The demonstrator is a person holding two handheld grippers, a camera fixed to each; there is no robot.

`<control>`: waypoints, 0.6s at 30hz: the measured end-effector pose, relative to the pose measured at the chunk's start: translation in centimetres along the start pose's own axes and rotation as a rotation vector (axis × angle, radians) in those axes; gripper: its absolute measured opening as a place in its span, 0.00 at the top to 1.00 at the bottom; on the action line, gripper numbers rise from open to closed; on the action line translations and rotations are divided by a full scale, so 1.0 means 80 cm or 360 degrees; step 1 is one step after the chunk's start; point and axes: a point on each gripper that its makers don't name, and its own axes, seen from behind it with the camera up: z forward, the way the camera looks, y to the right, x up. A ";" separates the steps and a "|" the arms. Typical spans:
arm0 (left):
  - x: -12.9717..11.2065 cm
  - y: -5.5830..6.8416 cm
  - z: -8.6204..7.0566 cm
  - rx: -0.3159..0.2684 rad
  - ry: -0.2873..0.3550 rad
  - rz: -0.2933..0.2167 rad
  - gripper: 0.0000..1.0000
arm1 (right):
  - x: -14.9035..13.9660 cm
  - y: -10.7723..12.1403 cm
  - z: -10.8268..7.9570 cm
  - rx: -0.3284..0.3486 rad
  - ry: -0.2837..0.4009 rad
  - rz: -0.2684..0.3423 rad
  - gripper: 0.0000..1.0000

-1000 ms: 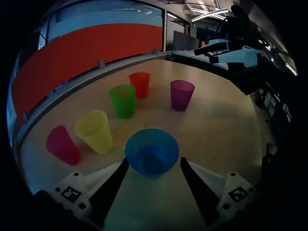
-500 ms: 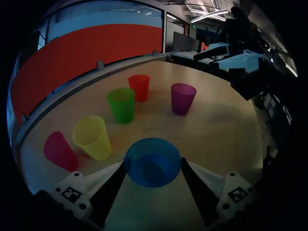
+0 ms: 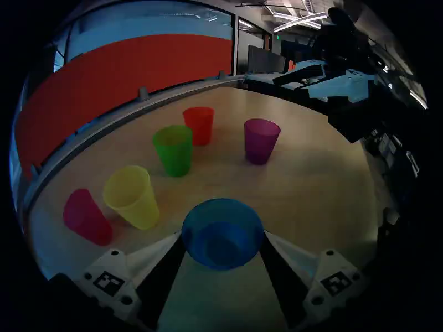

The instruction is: Pour water

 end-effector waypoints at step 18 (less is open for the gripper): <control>0.026 -0.015 -0.044 0.0039 0.0151 -0.0035 0.13 | 0.010 0.002 0.055 0.0002 -0.0091 -0.0041 0.00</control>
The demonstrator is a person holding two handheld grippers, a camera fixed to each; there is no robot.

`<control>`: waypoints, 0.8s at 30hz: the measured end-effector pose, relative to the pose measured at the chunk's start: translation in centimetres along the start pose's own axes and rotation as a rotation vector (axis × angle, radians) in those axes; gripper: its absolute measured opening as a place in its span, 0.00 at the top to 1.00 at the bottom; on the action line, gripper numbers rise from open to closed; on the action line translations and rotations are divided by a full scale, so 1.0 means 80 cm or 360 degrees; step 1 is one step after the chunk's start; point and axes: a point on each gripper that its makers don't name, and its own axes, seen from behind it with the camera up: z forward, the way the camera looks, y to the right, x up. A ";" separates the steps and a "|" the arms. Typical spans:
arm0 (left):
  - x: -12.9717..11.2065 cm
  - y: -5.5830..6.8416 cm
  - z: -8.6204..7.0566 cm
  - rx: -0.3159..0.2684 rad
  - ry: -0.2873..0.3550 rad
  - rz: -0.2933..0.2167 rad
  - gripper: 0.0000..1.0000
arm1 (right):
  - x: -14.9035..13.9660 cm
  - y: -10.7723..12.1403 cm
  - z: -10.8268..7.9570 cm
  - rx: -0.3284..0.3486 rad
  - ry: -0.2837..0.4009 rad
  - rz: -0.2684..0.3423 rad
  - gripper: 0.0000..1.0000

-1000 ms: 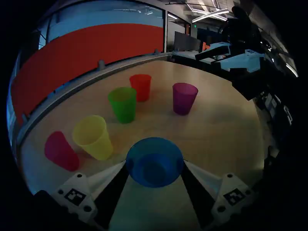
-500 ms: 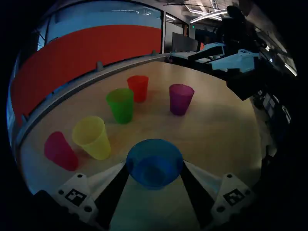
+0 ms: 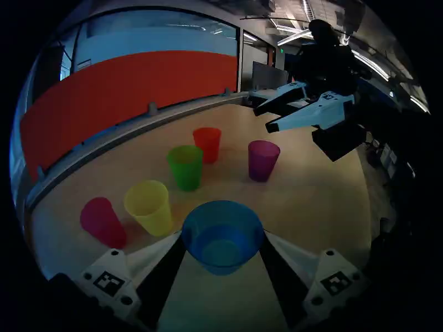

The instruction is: Pour water

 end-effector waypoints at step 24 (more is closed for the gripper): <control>0.036 -0.034 -0.037 0.0075 0.0253 -0.0073 0.13 | 0.014 -0.001 0.077 -0.0004 -0.0233 -0.0046 0.00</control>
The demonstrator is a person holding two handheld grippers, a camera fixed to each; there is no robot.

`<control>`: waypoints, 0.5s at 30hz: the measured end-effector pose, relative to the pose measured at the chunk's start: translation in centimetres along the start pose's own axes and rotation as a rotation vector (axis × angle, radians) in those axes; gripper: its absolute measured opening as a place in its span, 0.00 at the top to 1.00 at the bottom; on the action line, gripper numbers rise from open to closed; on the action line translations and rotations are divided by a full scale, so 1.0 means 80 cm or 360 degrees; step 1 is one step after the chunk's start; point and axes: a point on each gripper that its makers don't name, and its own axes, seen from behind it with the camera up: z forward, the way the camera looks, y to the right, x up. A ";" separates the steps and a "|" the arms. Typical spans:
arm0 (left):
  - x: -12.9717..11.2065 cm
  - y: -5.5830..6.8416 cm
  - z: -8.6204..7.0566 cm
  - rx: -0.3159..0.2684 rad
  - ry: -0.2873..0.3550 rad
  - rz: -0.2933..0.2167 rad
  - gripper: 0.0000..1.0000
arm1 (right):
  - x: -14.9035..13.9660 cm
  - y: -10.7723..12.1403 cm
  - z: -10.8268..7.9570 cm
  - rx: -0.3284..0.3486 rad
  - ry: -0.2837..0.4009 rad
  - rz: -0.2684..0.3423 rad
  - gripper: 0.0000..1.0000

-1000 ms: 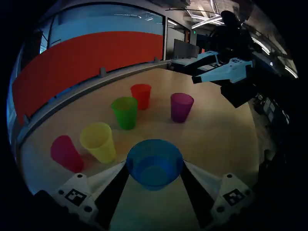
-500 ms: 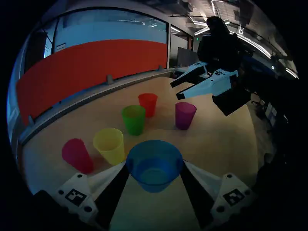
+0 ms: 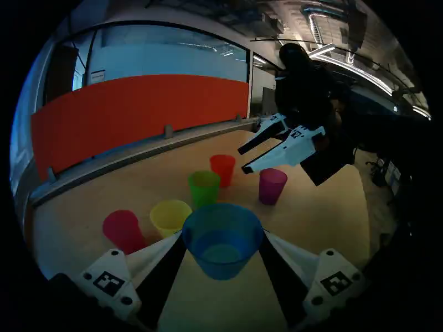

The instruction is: Pour water

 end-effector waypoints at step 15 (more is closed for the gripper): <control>0.028 -0.013 -0.020 0.0039 0.0148 -0.0028 0.13 | -0.007 -0.004 0.051 0.0023 -0.0257 0.0000 0.00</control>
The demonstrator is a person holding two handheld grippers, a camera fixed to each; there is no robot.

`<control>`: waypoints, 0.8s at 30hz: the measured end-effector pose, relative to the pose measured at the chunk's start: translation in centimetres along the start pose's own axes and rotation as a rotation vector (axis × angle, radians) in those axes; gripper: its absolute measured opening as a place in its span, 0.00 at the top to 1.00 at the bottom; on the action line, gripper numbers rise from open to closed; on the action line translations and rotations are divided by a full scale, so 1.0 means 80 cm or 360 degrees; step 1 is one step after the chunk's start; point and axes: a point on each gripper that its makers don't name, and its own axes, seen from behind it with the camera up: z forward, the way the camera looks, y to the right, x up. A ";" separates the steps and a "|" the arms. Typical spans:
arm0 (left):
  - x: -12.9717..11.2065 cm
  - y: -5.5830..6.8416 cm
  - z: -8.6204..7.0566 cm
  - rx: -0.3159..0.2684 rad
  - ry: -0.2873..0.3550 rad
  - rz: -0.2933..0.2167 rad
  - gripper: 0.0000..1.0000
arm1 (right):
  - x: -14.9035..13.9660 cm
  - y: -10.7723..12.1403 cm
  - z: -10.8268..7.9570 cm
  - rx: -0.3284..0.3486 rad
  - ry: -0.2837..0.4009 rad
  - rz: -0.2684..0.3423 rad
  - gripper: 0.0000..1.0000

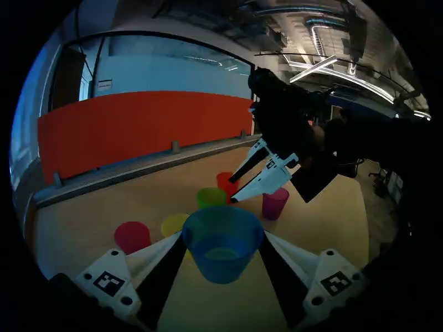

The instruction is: Pour water

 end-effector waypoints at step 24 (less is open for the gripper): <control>0.000 -0.004 -0.009 -0.0005 0.0033 -0.0003 0.13 | 0.009 0.006 0.044 -0.0043 -0.0266 0.0037 0.00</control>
